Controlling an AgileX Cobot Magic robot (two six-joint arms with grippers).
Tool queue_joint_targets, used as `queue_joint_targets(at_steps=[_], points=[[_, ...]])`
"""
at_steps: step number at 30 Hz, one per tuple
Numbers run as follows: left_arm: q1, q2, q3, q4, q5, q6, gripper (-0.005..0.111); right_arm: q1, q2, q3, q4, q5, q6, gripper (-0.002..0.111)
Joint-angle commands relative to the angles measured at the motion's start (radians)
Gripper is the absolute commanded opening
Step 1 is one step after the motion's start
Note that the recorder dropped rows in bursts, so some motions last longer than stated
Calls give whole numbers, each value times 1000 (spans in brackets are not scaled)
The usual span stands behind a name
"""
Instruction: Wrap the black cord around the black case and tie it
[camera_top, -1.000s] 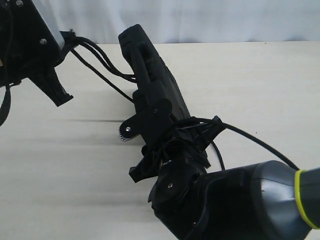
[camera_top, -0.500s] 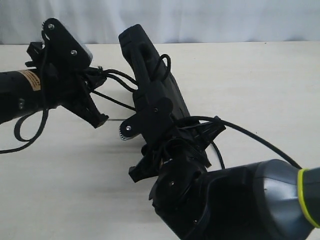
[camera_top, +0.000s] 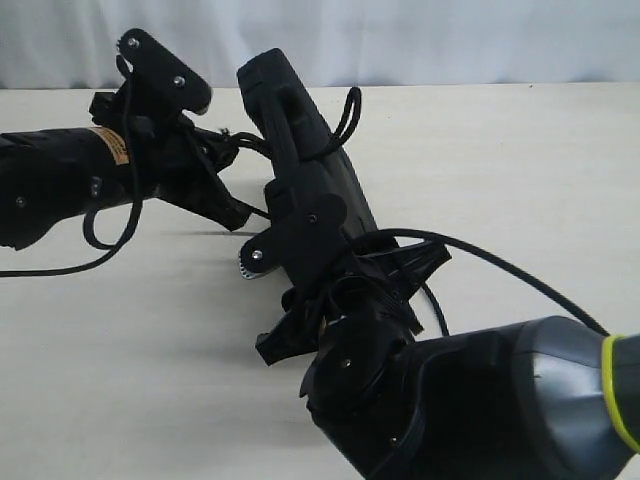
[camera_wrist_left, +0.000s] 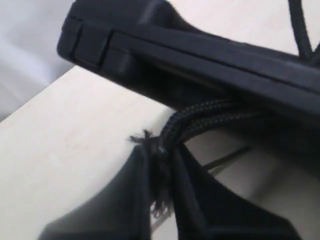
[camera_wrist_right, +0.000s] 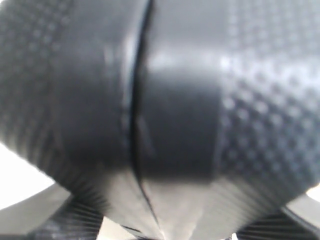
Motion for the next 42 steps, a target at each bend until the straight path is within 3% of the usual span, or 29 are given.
queue_joint_targets(at_steps=[1,8,12,14,21,26,31,34,38,40,41,42], points=[[-74,11,-7,71,-35,-20,0,0,5,-1,47,-134,26,5],[-81,79,-7,74,-50,-23,0,0,5,-1,57,-136,7,9],[-69,79,-7,74,-64,-18,0,0,4,-5,118,-118,-75,63],[-49,79,-7,74,-38,-14,0,0,-22,-29,213,-34,-102,79],[-49,79,-7,74,-40,10,0,0,-257,-29,512,-156,-442,80],[-49,79,-7,74,-38,10,0,-19,-418,-29,624,-144,-589,80],[-49,79,-7,74,-34,10,0,-202,-578,-29,746,-202,-683,75],[-49,79,-7,74,-32,10,0,-409,-632,-29,922,-304,-828,65],[-49,79,-7,74,-32,10,0,-672,-613,-33,1436,-404,-1254,59],[-49,79,-7,74,-32,10,0,-783,-563,-56,1747,-363,-1540,59],[-49,79,-7,74,-32,10,0,-861,-499,-92,2047,-276,-1802,59],[-49,79,-7,74,-32,10,0,-893,-460,-114,2183,-220,-1929,59]])
